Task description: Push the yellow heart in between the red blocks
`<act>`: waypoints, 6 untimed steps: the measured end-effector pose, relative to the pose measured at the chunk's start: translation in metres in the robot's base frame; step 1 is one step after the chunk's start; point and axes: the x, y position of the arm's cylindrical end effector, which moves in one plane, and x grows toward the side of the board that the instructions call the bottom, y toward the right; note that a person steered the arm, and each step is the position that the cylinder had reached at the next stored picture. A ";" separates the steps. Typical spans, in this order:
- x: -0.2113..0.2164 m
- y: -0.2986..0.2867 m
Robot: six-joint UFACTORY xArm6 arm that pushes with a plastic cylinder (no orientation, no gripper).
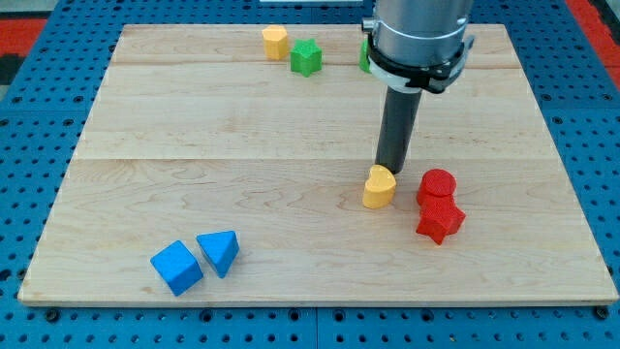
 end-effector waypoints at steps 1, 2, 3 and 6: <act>-0.008 -0.021; -0.008 -0.028; 0.008 -0.025; 0.057 0.004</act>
